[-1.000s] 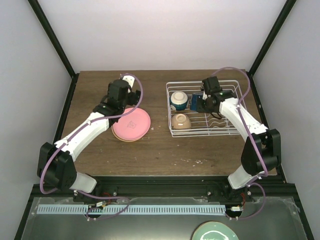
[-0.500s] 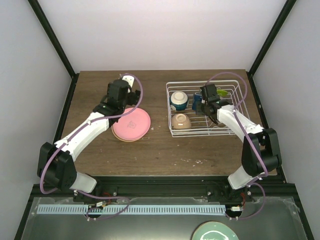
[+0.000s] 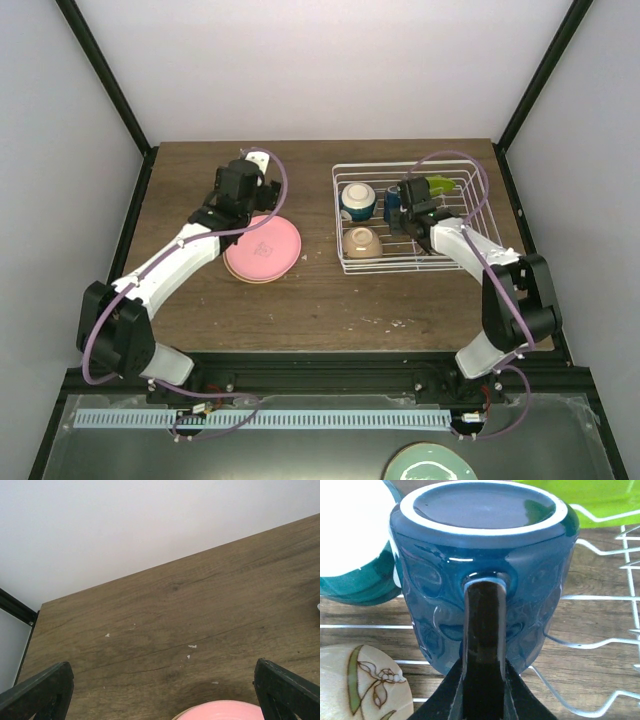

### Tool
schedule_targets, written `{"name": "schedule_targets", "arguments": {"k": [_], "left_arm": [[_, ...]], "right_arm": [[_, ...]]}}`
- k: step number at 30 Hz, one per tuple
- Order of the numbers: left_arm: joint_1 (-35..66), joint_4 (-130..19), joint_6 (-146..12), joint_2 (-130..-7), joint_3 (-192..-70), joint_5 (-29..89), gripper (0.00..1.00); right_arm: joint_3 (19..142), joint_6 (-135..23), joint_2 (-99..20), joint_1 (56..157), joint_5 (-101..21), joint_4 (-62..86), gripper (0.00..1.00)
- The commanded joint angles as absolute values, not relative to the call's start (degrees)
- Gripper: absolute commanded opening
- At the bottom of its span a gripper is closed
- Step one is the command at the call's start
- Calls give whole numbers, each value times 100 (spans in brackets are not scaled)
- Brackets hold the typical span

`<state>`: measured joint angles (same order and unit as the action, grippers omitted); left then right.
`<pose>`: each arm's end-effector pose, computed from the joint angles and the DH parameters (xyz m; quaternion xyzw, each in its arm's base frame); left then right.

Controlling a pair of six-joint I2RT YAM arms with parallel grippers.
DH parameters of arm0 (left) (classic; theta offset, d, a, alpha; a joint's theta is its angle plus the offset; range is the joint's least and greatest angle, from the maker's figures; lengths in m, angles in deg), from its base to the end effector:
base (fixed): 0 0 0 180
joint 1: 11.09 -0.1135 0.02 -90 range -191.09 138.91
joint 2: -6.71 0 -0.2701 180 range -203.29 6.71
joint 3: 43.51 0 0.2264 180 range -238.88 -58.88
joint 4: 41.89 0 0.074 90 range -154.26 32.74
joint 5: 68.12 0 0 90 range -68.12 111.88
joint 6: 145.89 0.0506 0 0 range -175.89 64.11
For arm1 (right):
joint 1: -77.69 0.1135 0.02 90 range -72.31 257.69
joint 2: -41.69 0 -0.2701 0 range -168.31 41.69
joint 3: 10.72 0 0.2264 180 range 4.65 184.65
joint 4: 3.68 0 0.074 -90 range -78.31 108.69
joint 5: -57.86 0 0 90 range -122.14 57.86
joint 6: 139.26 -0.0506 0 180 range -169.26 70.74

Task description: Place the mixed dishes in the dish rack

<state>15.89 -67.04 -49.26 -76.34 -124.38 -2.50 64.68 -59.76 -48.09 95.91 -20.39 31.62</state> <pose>0.2949 -0.1267 0.3179 0.1363 0.8310 0.0877 0.5322 0.3055 0.0897 0.2332 -0.0277 0.9341 -0.0081 0.3560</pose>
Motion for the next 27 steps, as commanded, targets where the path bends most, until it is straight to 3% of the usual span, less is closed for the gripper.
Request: {"name": "schedule_targets", "arguments": {"k": [1, 17, 19, 23, 27], "left_arm": [[1564, -6684, -4878, -7705, -12480, -318, 100], [1562, -6691, -4805, -7810, -12504, -429, 100], [1563, -6681, -4788, -7832, -12515, -449, 100], [1563, -6668, -4776, -7870, -12522, -472, 100], [1553, -6635, -4760, -7919, -12540, -477, 100]], "right_arm": [[6395, -5922, -4912, 9656, -1884, 2319, 1], [6143, -5623, -5280, 9946, -2132, 1689, 2], [6207, -5625, -5385, 9964, -2121, 1899, 5], [6073, -5622, -5312, 9975, -2176, 2029, 24], [6004, -5646, -5159, 9990, -2224, 2220, 35]]}}
